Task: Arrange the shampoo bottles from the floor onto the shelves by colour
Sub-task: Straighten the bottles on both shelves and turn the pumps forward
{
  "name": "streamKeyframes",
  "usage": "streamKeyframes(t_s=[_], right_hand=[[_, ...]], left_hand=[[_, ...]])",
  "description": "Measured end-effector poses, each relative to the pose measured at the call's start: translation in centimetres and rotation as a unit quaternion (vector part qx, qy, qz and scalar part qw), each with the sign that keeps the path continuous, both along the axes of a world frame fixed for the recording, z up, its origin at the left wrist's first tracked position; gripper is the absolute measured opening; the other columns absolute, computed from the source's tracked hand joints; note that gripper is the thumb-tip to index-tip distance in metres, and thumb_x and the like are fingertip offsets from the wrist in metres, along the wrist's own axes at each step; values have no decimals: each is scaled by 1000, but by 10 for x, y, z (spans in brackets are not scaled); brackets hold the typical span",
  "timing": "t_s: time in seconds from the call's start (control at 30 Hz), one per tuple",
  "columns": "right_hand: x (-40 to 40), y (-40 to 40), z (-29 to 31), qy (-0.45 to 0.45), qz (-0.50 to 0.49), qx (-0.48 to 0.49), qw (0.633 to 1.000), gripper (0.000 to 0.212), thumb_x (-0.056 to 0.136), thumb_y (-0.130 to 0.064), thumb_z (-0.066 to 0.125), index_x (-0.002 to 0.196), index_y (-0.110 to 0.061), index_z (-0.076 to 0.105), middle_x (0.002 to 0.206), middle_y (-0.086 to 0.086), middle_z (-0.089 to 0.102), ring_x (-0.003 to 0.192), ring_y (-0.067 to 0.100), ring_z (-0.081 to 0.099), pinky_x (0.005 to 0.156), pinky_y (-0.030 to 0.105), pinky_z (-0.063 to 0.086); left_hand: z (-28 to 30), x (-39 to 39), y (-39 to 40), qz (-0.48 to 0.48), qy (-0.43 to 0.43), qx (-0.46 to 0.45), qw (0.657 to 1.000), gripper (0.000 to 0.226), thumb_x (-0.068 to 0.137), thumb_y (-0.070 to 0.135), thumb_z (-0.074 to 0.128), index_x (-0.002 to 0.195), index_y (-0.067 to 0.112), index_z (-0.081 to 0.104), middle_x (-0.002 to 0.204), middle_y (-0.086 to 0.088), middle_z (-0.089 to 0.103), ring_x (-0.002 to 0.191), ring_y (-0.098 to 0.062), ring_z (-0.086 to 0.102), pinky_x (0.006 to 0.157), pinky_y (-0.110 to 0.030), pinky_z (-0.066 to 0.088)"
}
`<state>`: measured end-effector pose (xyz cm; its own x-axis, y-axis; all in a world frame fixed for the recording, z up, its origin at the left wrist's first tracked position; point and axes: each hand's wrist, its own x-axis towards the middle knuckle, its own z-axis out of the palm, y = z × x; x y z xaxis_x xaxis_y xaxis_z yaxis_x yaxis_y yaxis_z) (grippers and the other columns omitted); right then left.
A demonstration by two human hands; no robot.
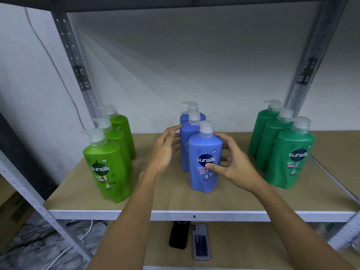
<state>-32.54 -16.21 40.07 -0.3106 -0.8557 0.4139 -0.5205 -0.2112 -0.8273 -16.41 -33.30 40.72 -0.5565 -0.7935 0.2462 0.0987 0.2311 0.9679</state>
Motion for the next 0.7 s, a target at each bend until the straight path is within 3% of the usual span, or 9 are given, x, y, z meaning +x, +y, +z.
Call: streamKeyframes(t_s=[0.23,0.47,0.6,0.7], right_hand=[[14,-12,0,3,-6,-16,1000,82,75,-14,88,141,-39,45,124,-23,62,114,4,60,81,20,56],[16,-17,2,6,-9,-14,1000,84,73,-15,90,139,-39,44,125,-17,62,111,2,60,79,16,54],[16,-16,4,13,-10,-9,1000,83,74,-16,90,136,-44,42,123,-21,62,109,-1,60,77,13,52],[18,-14,2,16,-12,-3,1000,83,76,-17,88,138,-45,41,121,-22,61,104,-2,62,75,11,51]], left_hand=[[2,2,-1,-15,4,21,1000,44,110,38,26,134,24,60,111,4,68,109,-16,67,93,-24,52],[1,2,-1,-18,7,16,1000,45,109,39,24,136,25,58,112,6,67,112,-17,65,96,-27,51],[-1,4,-1,-23,-17,-2,1000,47,103,55,27,135,38,57,126,5,65,118,-14,63,102,-34,49],[0,8,3,-24,-29,-21,999,40,106,52,28,133,46,56,129,13,64,119,-10,62,102,-36,47]])
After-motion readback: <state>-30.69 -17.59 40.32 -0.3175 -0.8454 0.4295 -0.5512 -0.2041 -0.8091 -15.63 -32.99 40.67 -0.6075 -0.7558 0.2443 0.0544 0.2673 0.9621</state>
